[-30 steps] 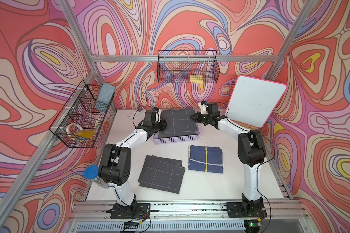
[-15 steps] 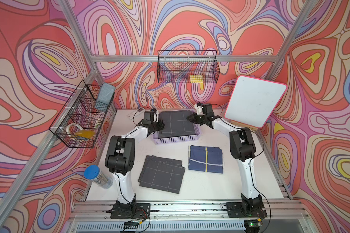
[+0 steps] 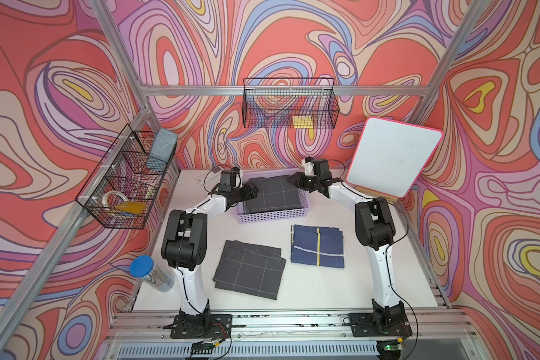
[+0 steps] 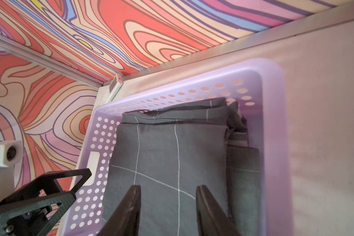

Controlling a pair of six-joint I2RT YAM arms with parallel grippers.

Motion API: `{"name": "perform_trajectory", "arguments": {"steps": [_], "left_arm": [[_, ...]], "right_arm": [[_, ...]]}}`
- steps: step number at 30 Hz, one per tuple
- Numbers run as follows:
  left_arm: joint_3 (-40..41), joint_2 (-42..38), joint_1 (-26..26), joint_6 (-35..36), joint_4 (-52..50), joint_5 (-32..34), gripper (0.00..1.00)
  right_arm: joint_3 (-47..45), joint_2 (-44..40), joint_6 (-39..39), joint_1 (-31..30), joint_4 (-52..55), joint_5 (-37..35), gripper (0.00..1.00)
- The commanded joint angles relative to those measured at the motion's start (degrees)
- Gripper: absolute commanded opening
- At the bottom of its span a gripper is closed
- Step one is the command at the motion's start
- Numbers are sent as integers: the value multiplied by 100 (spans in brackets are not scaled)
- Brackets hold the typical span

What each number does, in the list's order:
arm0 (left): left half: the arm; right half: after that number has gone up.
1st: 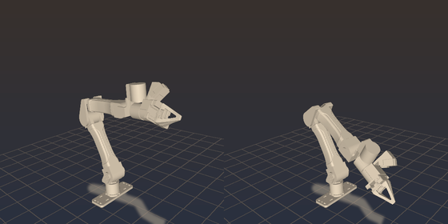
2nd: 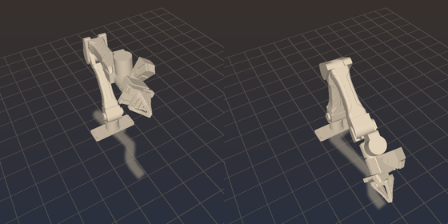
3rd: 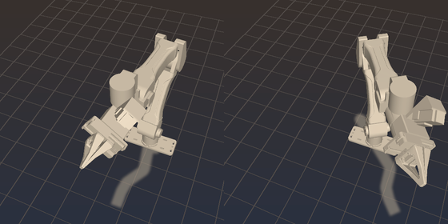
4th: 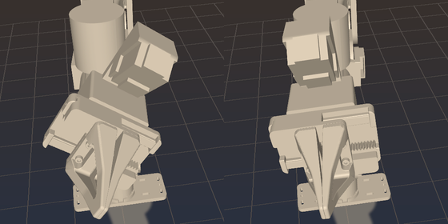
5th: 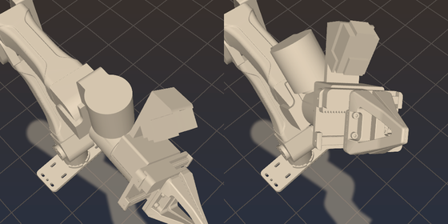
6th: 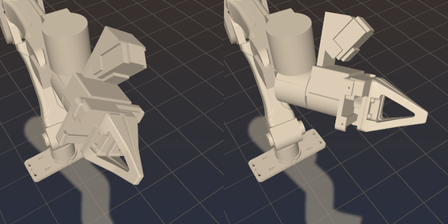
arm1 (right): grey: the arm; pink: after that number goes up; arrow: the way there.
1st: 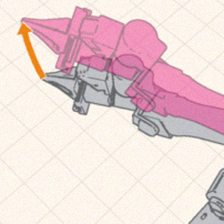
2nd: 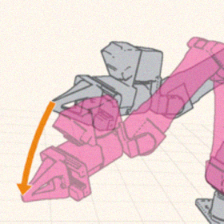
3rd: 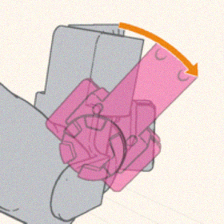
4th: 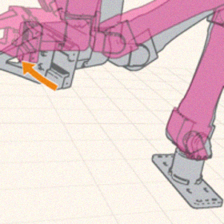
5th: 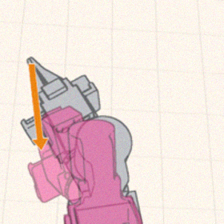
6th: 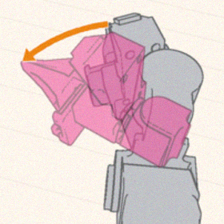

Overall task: Put the folded pillowcase in the basket
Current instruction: Place the pillowcase in the basket.

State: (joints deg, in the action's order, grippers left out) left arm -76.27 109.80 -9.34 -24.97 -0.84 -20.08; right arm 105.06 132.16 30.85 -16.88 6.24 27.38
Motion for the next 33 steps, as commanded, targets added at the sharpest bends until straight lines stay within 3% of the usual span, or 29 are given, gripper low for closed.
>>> {"name": "perform_trajectory", "arguments": {"steps": [1,10,14,19,26,33], "left_arm": [[123,-659,29,5,-61,56,96],[1344,-2147,20,-422,81,-441,99],[2002,-2893,-138,-431,-113,-489,99],[2686,-3711,-748,-370,-426,-224,99],[3371,-4262,-1580,-701,-303,227,99],[3196,-3703,-2483,-957,-342,825,99]], "right_arm": [[-216,-609,-62,10,-81,-79,48],[-1750,-2095,-54,9,86,-555,62],[-2710,-2951,-66,9,138,-855,85],[-3747,-4069,-158,10,408,-1362,97],[-4822,-5390,-103,17,1068,-2104,98],[-5651,-6447,133,45,1924,-2638,97]]}}
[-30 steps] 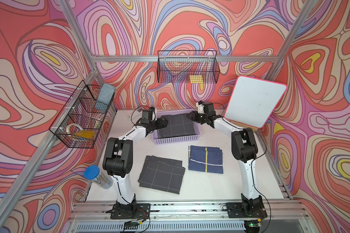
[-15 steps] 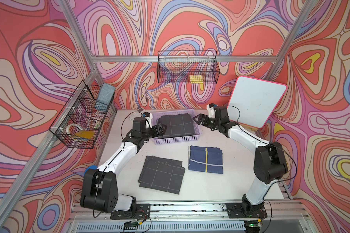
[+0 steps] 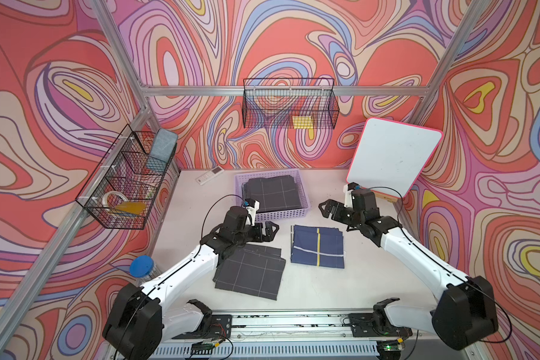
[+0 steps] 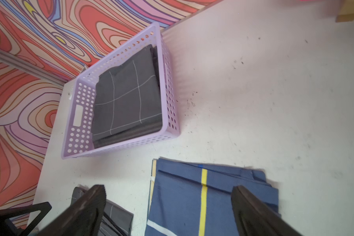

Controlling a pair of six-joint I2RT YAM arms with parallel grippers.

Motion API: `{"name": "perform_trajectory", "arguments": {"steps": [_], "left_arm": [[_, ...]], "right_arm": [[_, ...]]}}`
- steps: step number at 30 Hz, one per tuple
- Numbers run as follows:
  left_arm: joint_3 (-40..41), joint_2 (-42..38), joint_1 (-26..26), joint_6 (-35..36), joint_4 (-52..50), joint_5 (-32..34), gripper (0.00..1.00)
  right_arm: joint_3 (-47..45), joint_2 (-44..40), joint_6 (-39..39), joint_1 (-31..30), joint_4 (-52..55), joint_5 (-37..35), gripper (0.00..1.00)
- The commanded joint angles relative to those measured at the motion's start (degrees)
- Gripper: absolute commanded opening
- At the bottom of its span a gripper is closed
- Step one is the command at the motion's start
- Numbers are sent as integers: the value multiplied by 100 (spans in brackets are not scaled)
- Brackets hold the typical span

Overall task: Put the folded pillowcase in the basket
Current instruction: Place the pillowcase in the basket, then pick up the pillowcase at the center of the board.

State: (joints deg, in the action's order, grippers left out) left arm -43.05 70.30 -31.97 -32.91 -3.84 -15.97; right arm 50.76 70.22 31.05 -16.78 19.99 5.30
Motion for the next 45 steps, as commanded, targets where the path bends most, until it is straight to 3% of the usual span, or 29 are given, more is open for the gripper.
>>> {"name": "perform_trajectory", "arguments": {"steps": [1,9,15,22,37,45], "left_arm": [[-171,394,-341,-208,-18,494,99],[-681,1570,-857,-445,246,688,98],[-1346,2632,-1109,-565,215,771,91],[-1763,3354,-1143,-666,96,986,84],[-2215,4111,-1154,-641,101,647,74],[-2276,4269,-1196,-678,134,475,63]], "right_arm": [[-348,-368,154,41,636,-515,96],[-1066,-730,122,316,1018,-674,89],[-1392,-470,29,487,785,-310,85],[-1355,-67,-112,556,642,-163,83],[-1336,388,-257,649,418,120,81],[-1415,444,-251,658,291,226,75]]}}
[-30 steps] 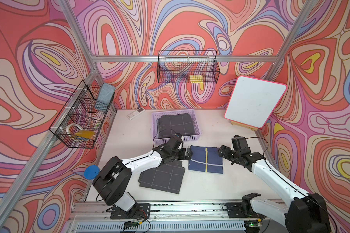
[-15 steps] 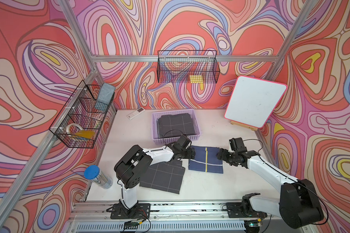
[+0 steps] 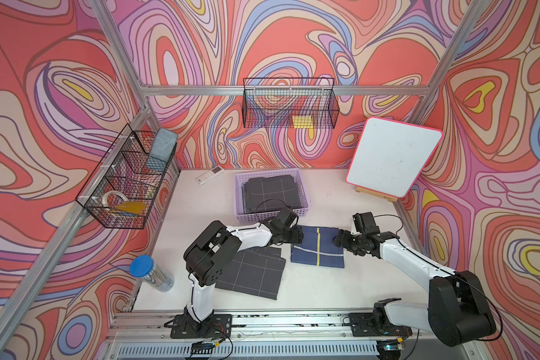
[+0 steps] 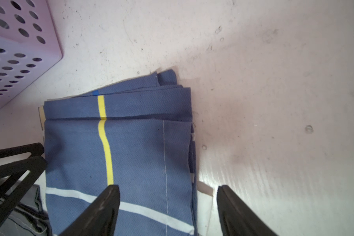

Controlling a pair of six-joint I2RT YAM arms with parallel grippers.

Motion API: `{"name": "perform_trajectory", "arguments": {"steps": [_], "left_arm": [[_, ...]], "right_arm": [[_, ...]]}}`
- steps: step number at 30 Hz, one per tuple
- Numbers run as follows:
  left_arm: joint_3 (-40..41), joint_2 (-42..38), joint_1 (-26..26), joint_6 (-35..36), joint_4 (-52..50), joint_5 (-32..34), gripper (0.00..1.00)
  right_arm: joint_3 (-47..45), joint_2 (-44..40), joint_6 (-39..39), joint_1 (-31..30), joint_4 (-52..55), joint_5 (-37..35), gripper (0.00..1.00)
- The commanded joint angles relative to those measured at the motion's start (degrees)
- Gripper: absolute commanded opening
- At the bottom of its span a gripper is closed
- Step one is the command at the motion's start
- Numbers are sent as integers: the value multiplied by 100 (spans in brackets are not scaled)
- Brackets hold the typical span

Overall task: Put the folded pillowcase in the basket
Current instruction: Pick up the pillowcase at the center of the board.

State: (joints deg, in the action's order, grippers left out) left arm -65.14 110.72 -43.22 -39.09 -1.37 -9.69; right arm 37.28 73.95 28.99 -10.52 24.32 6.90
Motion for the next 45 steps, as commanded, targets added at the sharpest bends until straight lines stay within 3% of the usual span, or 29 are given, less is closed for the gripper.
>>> {"name": "perform_trajectory", "arguments": {"steps": [1,19,30,37,45], "left_arm": [[-89,257,-80,-63,-115,-162,62],[-112,379,-116,-126,35,-340,33],[-52,321,-116,-126,75,-298,0],[33,148,-99,-24,-2,-121,0],[273,-152,120,194,-31,-291,0]], "right_arm": [[-71,90,-43,33,-171,96,75],[-124,323,-43,51,-342,326,66],[-94,201,-55,59,-209,217,67],[-11,102,-107,75,-21,-158,83],[239,502,-386,76,-116,21,82]]}}
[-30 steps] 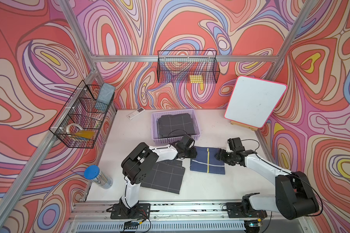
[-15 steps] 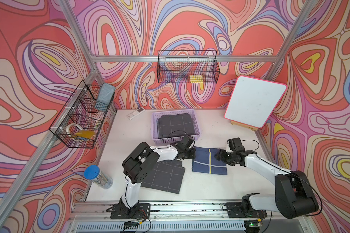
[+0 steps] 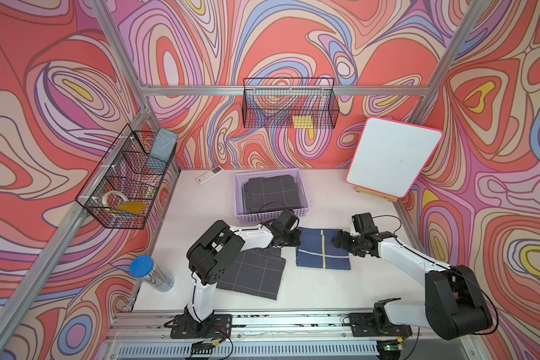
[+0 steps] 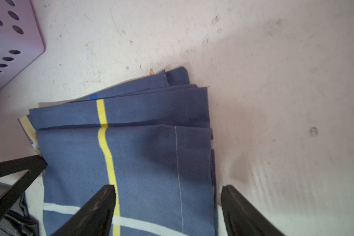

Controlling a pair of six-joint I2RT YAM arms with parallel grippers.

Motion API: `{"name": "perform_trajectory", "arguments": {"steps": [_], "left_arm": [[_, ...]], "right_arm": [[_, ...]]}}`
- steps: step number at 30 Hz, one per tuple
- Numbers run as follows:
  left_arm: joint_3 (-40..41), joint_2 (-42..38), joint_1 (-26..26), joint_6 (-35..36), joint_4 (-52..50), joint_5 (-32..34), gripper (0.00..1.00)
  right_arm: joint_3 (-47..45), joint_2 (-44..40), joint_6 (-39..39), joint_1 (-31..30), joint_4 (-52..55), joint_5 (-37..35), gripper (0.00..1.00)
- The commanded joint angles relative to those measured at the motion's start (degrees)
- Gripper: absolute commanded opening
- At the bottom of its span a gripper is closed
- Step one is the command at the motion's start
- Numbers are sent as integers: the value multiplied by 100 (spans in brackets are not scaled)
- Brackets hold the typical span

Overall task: Put the folded pillowcase in the basket
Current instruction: Pick up the pillowcase at the center of the board.

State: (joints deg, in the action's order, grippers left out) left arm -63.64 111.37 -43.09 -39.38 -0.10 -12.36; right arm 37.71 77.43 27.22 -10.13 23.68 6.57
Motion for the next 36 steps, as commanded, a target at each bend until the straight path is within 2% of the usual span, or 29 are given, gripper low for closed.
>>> {"name": "perform_trajectory", "arguments": {"steps": [1,9,13,16,24,29,32,36], "left_arm": [[132,-245,144,280,-196,-61,0],[194,-312,367,434,-160,-293,0],[153,-267,372,424,-165,-327,30],[126,-224,369,412,-166,-327,34],[50,-55,372,378,-188,-404,34],[26,7,372,356,-158,-423,22],[35,7,372,339,-146,-408,18],[49,25,372,300,-73,-441,9]], "right_arm": [[226,216,-249,37,-73,65,82],[755,780,-489,31,-106,117,76],[999,1112,-611,46,12,216,75],[1046,1229,-630,46,27,297,75],[1063,1430,-622,46,-30,598,68],[1063,1562,-617,46,-98,744,62],[1030,1639,-604,46,-162,857,49],[958,1706,-560,46,-273,1021,25]]}}
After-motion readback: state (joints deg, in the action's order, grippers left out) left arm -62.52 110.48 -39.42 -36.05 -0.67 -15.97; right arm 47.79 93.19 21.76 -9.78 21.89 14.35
